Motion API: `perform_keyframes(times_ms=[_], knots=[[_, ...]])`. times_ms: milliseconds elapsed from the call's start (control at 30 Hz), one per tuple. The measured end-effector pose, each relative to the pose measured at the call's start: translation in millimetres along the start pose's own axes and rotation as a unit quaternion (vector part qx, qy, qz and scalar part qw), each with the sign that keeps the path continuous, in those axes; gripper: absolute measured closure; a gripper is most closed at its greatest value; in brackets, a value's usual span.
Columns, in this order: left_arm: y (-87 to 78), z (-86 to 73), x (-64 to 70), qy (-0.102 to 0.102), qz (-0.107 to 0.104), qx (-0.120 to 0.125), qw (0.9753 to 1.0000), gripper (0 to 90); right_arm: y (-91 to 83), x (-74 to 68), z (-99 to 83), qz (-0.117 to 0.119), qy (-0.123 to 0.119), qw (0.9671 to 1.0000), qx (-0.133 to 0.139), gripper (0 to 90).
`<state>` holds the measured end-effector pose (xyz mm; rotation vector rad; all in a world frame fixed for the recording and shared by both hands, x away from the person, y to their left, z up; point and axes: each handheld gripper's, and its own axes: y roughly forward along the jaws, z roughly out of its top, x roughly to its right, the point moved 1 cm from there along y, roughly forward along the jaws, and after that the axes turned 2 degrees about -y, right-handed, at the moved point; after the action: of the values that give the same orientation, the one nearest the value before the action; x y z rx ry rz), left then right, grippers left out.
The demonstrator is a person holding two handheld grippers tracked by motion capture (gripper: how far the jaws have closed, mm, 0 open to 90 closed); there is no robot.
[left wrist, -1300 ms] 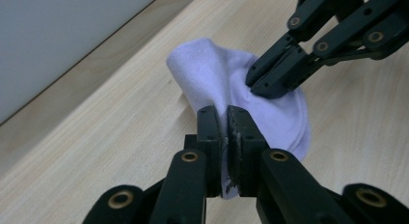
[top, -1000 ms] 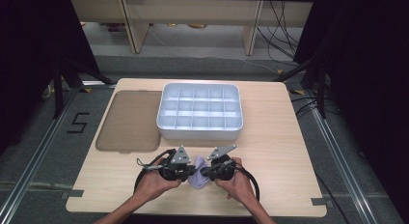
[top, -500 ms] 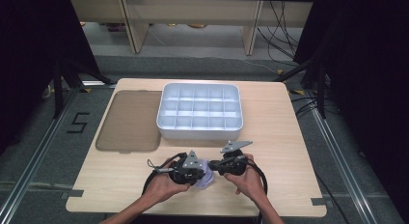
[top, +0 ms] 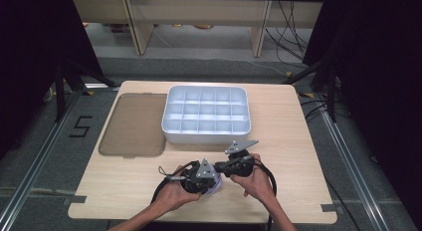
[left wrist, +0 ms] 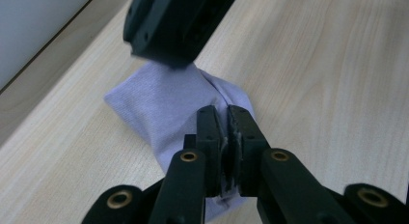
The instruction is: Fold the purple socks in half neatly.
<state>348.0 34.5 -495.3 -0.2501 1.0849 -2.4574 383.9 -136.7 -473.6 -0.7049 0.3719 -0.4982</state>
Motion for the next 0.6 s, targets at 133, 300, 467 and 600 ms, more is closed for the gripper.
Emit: perform_keyframes(times_ms=[133,300,467,600], knots=[[-0.6,-0.5,-0.8,-0.012,-0.009,0.008,0.9998,82.2,9.8,3.0,-3.0,-0.006,0.008,0.9998,-0.015,83.3],[-13.4,1.8,-4.0,-0.058,-0.047,0.047,0.9961,73.0,15.0,5.3,-6.8,-0.014,0.002,0.999,-0.041,83.3],[-36.7,3.2,-15.7,-0.094,-0.045,0.08,0.9913,75.1,14.4,3.8,-7.4,-0.02,0.014,0.9985,-0.048,83.4],[-33.6,-0.1,-16.1,-0.093,-0.053,0.066,0.9921,83.8,15.9,5.0,-7.7,-0.018,-0.012,0.999,-0.039,83.3]])
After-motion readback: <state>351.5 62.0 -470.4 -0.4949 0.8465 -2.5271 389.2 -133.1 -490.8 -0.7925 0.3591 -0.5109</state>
